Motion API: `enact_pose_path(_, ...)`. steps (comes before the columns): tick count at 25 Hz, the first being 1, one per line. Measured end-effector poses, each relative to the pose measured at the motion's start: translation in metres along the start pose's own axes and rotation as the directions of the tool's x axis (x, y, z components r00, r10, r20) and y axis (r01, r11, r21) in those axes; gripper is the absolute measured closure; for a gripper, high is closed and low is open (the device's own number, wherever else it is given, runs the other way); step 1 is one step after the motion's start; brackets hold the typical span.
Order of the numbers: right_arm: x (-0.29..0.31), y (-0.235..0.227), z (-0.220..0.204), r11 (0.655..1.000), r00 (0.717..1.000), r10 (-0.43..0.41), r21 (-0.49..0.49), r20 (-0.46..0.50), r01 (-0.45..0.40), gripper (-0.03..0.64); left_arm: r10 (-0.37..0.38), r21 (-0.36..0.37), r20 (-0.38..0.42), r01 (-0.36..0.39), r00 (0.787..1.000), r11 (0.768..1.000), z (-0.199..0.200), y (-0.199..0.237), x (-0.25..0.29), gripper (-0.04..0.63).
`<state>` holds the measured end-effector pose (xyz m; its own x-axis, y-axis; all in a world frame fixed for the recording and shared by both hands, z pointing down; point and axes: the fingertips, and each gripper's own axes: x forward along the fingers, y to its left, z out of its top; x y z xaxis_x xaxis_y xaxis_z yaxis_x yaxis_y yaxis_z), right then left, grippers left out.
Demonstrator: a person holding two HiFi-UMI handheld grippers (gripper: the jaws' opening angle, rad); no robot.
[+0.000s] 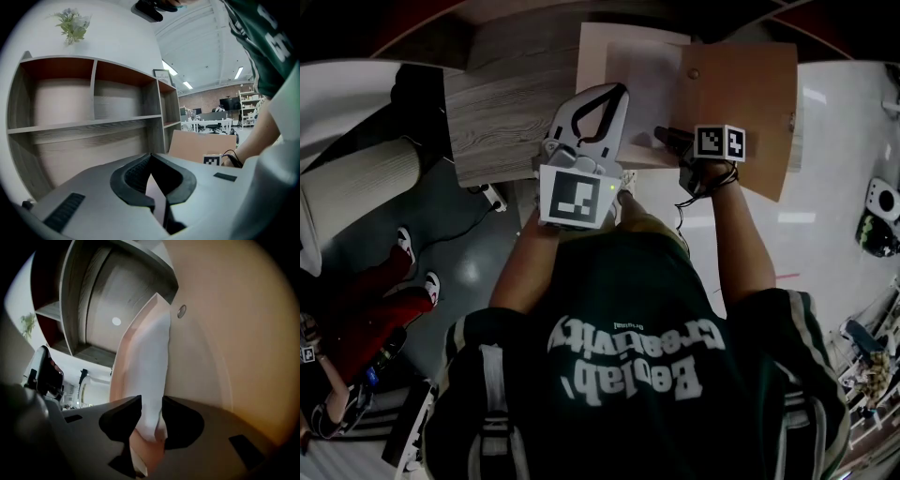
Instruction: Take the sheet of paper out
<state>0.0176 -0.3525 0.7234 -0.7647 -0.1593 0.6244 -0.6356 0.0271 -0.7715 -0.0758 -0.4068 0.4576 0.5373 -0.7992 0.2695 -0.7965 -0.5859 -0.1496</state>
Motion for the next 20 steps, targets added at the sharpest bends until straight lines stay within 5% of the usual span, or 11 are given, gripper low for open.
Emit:
enact_pose_path(8, 0.011, 0.006, 0.027, 0.985, 0.988, 0.102, 0.127, 0.115, -0.117, 0.466, 0.002, -0.006, -0.007, -0.002, 1.000, 1.000, -0.007, 0.007, -0.004, 0.577)
enact_pose_path(14, 0.027, 0.021, 0.020, 0.985, 0.987, 0.161, 0.060, 0.017, -0.162, 0.472, -0.003, -0.012, -0.021, 0.003, 1.000, 1.000, -0.012, 0.011, -0.002, 0.577)
enact_pose_path(20, 0.032, 0.027, 0.028, 0.986, 0.986, 0.164, 0.037, 0.027, -0.165, 0.492, -0.008, -0.014, -0.023, 0.008, 1.000, 1.000, -0.013, 0.014, -0.001, 0.577)
